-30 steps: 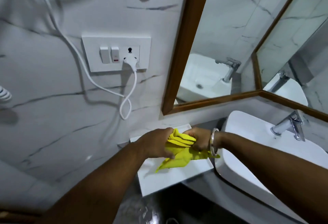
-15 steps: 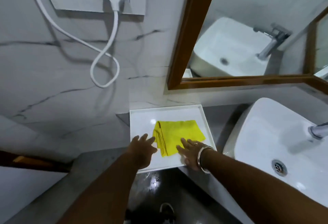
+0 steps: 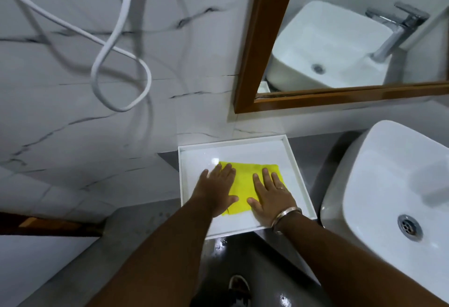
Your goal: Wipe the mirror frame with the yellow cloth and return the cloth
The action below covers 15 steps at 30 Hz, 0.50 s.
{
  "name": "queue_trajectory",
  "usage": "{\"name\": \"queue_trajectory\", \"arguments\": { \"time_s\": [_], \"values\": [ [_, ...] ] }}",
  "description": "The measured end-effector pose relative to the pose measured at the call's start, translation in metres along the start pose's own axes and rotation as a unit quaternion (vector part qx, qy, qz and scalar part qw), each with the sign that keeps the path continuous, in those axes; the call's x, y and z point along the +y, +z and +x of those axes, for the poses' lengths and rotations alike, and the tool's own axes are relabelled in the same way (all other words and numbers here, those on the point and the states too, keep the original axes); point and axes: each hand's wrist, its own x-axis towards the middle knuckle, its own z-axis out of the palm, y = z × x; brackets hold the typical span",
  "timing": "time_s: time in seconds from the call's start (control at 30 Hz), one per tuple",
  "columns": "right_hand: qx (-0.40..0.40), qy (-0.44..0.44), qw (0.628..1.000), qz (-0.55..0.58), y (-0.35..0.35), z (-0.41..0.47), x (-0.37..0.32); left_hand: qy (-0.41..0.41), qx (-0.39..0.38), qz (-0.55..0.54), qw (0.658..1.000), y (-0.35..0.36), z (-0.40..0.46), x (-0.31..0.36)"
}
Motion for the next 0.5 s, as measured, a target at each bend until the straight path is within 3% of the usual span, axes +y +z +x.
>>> {"name": "queue_trajectory", "arguments": {
  "time_s": [0.2, 0.4, 0.5],
  "values": [
    [0.102, -0.005, 0.995, -0.024, -0.013, -0.004, -0.018, 0.017, 0.052, 0.01, 0.998, 0.014, -0.018, -0.015],
    [0.019, 0.024, 0.999, -0.029, 0.006, 0.023, -0.016, -0.01, 0.079, 0.045, 0.996, 0.026, -0.017, -0.021],
    [0.11, 0.011, 0.993, -0.052, -0.018, 0.001, -0.025, -0.042, 0.117, 0.025, 0.992, 0.006, -0.037, -0.024]
  ]
}}
